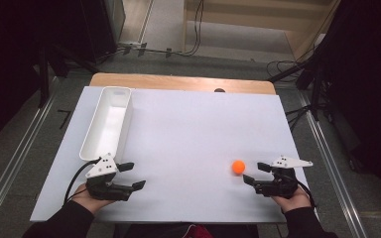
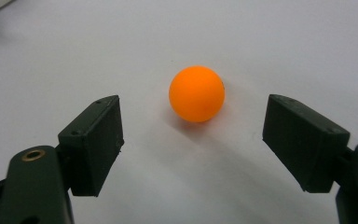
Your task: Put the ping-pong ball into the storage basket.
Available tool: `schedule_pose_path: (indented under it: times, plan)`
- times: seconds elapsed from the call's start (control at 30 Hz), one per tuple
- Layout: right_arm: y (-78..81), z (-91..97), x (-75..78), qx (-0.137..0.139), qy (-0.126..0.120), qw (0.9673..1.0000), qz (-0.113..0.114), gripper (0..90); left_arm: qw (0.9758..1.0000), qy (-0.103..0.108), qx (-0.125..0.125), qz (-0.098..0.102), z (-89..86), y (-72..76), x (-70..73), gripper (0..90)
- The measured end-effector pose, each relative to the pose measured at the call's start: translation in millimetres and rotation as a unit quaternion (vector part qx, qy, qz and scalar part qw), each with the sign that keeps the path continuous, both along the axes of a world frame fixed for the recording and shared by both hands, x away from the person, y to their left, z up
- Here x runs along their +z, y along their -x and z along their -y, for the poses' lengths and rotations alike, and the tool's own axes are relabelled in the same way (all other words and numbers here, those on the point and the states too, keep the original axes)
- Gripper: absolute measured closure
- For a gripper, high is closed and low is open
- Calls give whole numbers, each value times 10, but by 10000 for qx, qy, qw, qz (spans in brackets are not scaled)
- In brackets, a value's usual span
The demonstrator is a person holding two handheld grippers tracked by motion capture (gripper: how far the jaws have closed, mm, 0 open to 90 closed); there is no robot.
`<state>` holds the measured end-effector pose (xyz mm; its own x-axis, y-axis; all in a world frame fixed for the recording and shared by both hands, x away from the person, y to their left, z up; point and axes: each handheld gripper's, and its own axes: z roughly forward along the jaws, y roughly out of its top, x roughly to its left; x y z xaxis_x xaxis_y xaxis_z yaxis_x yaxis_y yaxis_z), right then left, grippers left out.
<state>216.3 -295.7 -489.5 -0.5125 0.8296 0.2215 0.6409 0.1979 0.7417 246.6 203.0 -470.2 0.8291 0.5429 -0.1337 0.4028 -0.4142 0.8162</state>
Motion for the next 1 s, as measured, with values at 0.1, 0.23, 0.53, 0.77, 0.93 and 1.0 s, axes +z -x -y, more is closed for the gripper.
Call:
schedule_pose_path:
  times: [0.1, 0.23, 0.53, 0.77, 0.93, 1.0]
  plan:
    - [3, -3, 0, 25, -3, 10000, -41, 189, 10000, 2, -6, 0, 1, 3, -3, 254]
    - [1, -7, 2, 57, 2, 10000, -12, 189, 10000, -79, -19, -25, 1, 6, -1, 254]
    - [-33, 7, 70, -80, -71, 9999, 106, 190, 10000, -44, -36, -35, 1, -8, -10, 254]
    - [-117, -36, 81, -112, -22, 9998, 174, 190, 10000, -44, -38, -34, 3, -9, -16, 254]
    - [-162, -65, 91, -147, -29, 9996, 227, 190, 10000, -53, -44, -47, 0, -10, -15, 254]
    - [-184, -78, 91, -121, 0, 9996, 236, 190, 10000, -52, -43, -51, 0, -10, -16, 254]
